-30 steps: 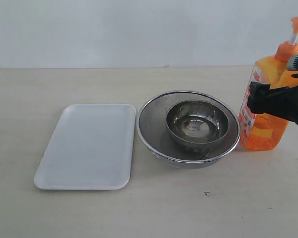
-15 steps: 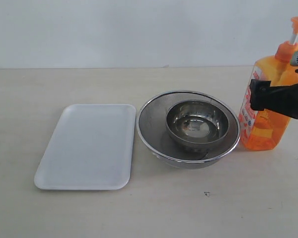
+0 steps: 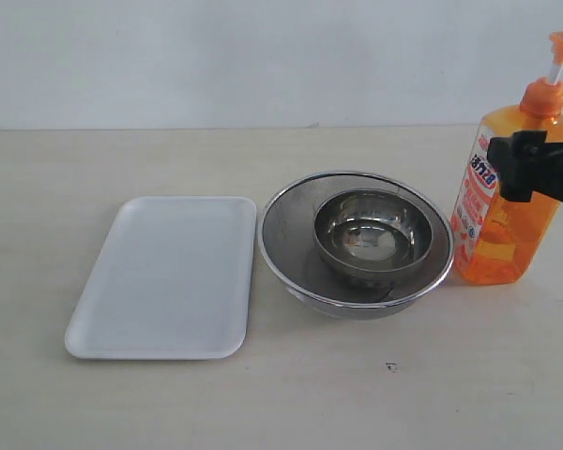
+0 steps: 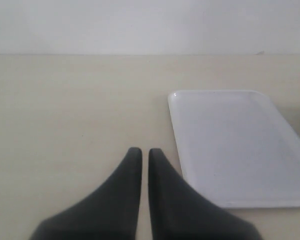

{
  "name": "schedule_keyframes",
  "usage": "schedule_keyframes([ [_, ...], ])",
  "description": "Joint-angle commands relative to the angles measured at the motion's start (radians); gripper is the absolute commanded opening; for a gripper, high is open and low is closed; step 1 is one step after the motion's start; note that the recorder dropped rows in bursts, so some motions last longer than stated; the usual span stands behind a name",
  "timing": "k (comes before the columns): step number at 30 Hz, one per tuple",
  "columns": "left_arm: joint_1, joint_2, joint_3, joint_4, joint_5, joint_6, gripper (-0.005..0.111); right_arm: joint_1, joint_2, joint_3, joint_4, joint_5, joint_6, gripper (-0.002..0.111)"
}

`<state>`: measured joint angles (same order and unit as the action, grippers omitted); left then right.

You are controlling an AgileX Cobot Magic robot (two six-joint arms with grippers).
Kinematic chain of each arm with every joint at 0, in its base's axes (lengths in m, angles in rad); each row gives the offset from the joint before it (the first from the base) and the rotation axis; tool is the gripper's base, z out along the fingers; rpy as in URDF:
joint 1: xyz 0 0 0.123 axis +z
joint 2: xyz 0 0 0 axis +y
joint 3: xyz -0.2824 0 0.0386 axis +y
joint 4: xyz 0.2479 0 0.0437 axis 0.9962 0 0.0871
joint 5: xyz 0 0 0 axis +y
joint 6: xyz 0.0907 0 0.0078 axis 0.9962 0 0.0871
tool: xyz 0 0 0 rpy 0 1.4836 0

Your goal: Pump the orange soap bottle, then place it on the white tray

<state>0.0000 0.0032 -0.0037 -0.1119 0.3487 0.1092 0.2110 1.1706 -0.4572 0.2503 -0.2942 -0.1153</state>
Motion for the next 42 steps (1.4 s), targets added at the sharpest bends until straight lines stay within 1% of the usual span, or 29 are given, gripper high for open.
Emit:
schedule_keyframes([
  [1,0.002,-0.003,0.004,-0.005,-0.008,-0.008,0.005,-0.003,-0.132,-0.005,0.001,0.149,0.013,0.065],
  [4,0.002,-0.003,0.004,-0.005,-0.008,-0.008,0.005,-0.003,-0.242,-0.005,0.005,0.246,0.013,0.028],
  [6,0.002,-0.003,0.004,-0.005,-0.008,-0.008,0.005,-0.003,-0.313,-0.005,0.004,0.266,0.013,0.000],
  [11,0.002,-0.003,0.004,-0.005,-0.008,-0.008,0.005,-0.003,-0.440,-0.005,0.066,0.185,0.039,0.000],
  [15,0.002,-0.003,0.004,-0.005,-0.008,-0.008,0.005,-0.003,-0.440,-0.005,0.080,0.216,0.047,0.000],
  [22,0.002,-0.003,0.004,-0.005,-0.008,-0.008,0.005,-0.003,-0.440,-0.005,0.084,0.172,0.058,0.000],
  [28,0.002,-0.003,0.004,-0.005,-0.008,-0.008,0.005,-0.005,-0.397,-0.060,0.084,0.187,0.046,0.000],
  [31,0.002,-0.003,0.004,-0.005,-0.008,-0.008,0.005,-0.027,-0.336,-0.146,0.115,0.286,0.054,0.000],
  [34,0.002,-0.003,0.004,-0.005,-0.008,-0.008,0.005,-0.076,-0.283,-0.250,0.133,0.448,0.060,0.000],
  [37,0.002,-0.003,0.004,-0.005,-0.008,-0.008,0.005,-0.138,-0.247,-0.390,0.101,0.662,0.062,0.000],
  [39,0.002,-0.003,0.004,-0.005,-0.008,-0.008,0.005,-0.170,-0.238,-0.485,0.072,0.767,0.070,0.000],
  [42,0.002,-0.003,0.004,-0.005,-0.008,-0.008,0.005,-0.208,-0.222,-0.633,-0.026,0.938,0.121,0.000],
])
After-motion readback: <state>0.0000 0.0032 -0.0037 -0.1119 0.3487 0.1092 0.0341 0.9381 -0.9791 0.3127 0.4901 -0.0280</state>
